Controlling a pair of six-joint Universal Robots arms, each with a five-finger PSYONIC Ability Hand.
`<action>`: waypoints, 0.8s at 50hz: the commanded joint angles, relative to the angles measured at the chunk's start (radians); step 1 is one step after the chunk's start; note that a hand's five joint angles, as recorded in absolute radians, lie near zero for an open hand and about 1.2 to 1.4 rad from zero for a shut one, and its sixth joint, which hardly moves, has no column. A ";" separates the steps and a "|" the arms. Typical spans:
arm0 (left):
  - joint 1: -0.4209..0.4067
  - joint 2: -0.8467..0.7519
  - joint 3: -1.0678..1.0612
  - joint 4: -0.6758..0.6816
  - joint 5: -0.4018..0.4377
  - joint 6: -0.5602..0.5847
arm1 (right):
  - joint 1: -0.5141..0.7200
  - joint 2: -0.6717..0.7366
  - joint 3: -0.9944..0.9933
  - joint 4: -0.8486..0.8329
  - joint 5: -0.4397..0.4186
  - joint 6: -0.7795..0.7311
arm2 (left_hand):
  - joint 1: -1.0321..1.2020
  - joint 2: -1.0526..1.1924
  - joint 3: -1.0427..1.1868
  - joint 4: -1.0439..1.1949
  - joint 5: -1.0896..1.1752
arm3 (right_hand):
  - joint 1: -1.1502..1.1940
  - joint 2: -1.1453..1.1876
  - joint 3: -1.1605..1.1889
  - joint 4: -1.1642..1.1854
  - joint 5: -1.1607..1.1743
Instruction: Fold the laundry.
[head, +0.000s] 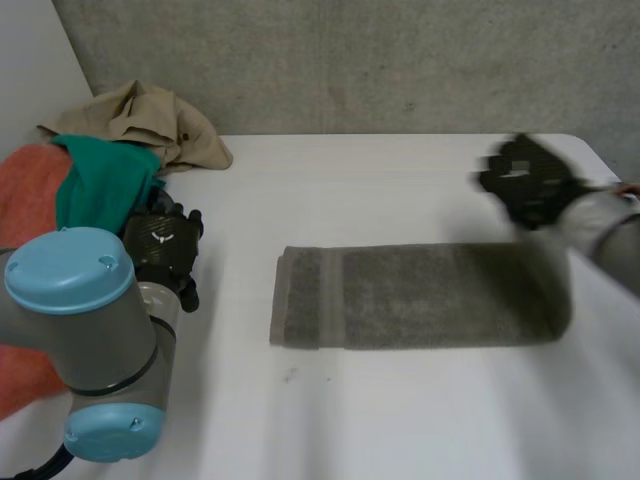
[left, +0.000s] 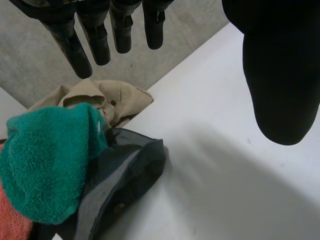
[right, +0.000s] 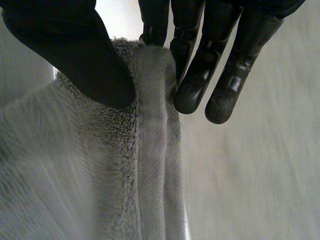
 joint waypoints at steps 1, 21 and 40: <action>-0.007 0.003 0.015 0.001 -0.002 0.004 | 0.405 0.111 -0.069 -0.046 -0.004 0.002 | -0.024 -0.024 -0.031 -0.025 -0.045 | 0.431 0.223 0.215 0.207 0.239; -0.079 -0.002 0.123 0.001 0.006 0.010 | 0.466 0.110 -0.051 -0.034 0.057 0.142 | -0.024 -0.024 -0.031 -0.025 -0.045 | -0.791 -0.998 -1.007 -1.015 -0.983; -0.301 -0.244 0.375 -0.008 0.178 0.007 | -0.044 -0.073 0.357 0.052 0.012 0.418 | -0.002 -0.003 -0.010 -0.004 -0.024 | -0.732 -0.939 -0.947 -0.956 -0.924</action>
